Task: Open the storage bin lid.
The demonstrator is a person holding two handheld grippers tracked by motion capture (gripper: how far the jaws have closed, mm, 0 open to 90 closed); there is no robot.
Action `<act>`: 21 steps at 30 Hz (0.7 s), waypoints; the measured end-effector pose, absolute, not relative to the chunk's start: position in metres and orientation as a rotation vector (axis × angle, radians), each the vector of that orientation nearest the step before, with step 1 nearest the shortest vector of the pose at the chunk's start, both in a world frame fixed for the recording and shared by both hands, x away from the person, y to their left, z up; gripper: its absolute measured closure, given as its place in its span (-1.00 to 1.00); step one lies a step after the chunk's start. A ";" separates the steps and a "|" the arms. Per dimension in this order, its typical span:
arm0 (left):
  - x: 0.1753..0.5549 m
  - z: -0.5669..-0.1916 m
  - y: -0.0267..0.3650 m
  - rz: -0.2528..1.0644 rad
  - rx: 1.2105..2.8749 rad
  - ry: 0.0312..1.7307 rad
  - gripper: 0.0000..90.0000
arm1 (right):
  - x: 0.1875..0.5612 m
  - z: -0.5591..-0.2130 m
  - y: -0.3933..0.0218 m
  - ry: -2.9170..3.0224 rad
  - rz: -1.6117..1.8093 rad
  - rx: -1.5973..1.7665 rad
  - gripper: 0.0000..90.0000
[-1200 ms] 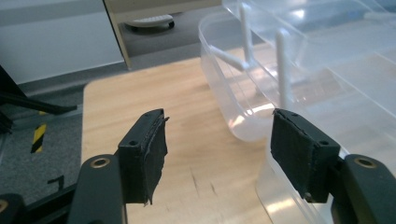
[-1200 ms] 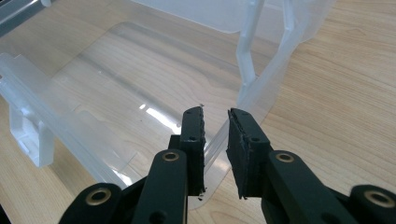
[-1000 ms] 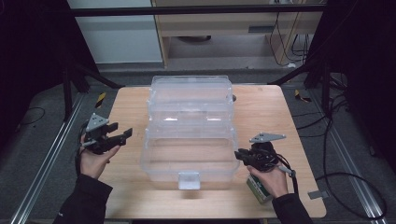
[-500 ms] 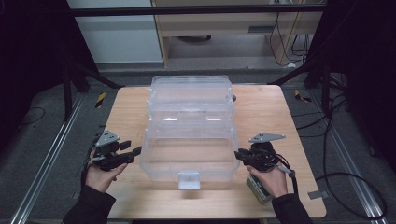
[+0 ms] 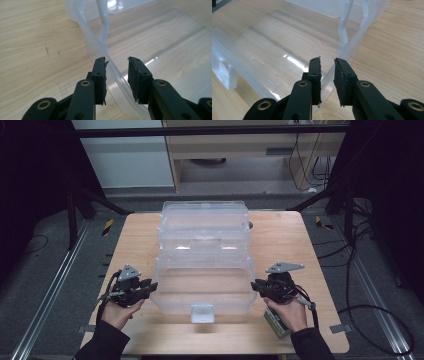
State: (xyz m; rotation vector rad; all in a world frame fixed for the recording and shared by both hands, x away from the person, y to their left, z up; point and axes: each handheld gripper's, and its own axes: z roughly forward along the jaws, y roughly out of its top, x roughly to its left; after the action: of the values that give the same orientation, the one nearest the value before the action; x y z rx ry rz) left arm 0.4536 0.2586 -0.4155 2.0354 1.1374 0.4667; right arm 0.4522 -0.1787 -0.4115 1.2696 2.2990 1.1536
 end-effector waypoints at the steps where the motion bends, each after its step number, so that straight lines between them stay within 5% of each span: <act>1: 0.453 -0.415 0.258 0.469 2.036 1.136 0.50 | 0.452 -0.411 -0.179 2.300 1.153 1.267 0.68; 15: 0.453 -0.414 0.259 0.476 2.035 1.128 0.52 | 0.453 -0.410 -0.176 2.298 1.123 1.271 0.68; 21: 0.451 -0.405 0.268 0.529 1.989 1.111 0.37 | 0.451 -0.404 -0.177 2.275 1.155 1.212 0.59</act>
State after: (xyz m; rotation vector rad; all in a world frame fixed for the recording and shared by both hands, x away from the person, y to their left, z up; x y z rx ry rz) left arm 0.4509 0.2681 -0.4047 1.9895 1.1113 0.5286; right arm 0.4506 -0.1767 -0.4043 1.2124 2.2747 1.1548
